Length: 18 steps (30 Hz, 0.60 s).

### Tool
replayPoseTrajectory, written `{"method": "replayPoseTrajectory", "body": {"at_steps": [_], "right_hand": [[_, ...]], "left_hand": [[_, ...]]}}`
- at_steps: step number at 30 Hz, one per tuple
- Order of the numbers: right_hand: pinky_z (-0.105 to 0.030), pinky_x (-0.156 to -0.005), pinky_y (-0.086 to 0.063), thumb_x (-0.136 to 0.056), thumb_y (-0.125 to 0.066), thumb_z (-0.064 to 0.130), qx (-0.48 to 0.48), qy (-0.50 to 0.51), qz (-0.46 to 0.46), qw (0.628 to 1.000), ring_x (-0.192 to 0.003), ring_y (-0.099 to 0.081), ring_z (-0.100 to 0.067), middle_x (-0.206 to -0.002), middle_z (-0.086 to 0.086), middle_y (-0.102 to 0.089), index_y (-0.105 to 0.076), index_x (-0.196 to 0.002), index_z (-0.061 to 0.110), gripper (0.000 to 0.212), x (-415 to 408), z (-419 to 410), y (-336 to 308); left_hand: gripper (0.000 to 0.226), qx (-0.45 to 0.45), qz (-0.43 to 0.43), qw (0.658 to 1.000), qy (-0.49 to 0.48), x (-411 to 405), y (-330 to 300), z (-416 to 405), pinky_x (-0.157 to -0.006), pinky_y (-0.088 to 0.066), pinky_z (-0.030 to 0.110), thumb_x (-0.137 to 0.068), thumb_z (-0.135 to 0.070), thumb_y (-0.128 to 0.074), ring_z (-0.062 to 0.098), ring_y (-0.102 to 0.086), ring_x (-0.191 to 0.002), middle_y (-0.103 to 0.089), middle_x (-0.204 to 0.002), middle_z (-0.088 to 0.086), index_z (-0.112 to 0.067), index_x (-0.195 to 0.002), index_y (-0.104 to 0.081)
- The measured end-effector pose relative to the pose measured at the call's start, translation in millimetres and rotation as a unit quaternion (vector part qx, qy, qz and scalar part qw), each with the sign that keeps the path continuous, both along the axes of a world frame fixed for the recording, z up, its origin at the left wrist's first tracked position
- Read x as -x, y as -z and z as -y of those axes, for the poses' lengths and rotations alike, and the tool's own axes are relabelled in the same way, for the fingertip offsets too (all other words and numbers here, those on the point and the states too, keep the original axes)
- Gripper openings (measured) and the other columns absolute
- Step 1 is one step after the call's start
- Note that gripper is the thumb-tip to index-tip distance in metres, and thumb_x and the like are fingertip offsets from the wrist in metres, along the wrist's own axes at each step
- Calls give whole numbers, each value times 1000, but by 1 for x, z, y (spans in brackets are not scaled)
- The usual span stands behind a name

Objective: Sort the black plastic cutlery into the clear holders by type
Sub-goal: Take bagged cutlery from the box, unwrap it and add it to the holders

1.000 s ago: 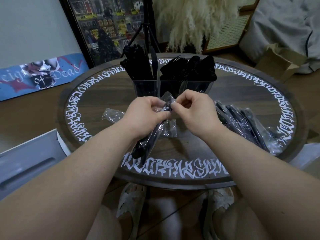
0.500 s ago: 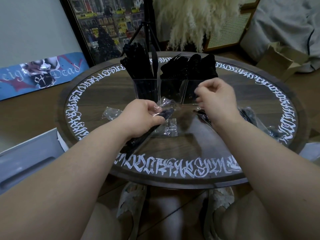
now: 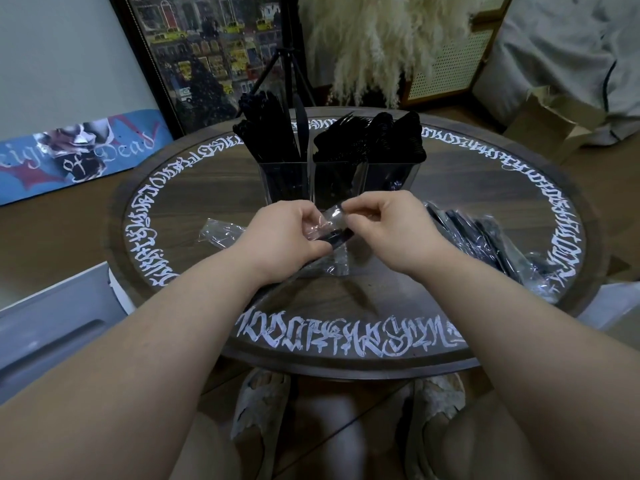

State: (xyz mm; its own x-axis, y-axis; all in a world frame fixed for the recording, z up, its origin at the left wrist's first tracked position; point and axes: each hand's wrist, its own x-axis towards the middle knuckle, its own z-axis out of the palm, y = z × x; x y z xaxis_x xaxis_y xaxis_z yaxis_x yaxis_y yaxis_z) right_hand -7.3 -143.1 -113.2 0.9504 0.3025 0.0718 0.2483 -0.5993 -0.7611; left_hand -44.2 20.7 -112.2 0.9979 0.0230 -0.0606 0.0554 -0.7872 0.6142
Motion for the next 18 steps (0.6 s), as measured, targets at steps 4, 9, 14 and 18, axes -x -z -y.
{"method": "replayPoseTrajectory", "body": {"at_steps": [4, 9, 14, 18], "right_hand": [[-18, -69, -47, -84, -68, 16, -62, -10, -70, 996, -72, -60, -5, -79, 4, -69, -73, -90, 17, 8, -1, 3, 0], [-21, -57, -40, -83, -70, 10, -133, -8, -150, 980, -56, -52, -7, -64, 1, -62, -70, -78, 16, 7, -4, 5, 0], [-21, -50, -38, -84, -68, 4, -222, 51, -185, 956, -55, -49, -10, -61, -1, -56, -64, -71, 14, 18, -9, 13, -1], [-22, -51, -37, -87, -64, 2, -285, 84, -207, 932, -55, -47, -11, -59, -2, -52, -63, -72, 12, 17, -13, 24, -2]], "left_hand": [[23, 21, 14, 1000, 7, 1, 1, 2, -76, -51, 26, -77, -25, -78, 6, -63, -76, -67, -81, -10, -30, -89, -59], [28, 62, 49, 997, -27, 1, -1, 2, -79, -54, 29, -75, -28, -80, 5, -64, -78, -68, -83, -9, -28, -95, -61], [50, 48, 90, 987, -123, 3, -10, -7, -96, -42, 26, -82, -32, -70, 6, -54, -107, -59, -115, -16, -27, -127, -51], [47, 154, -3, 958, -242, 4, -4, -31, -78, -52, 33, -88, -18, -57, 16, -64, -93, -60, -123, -4, -18, -133, -48]]}}
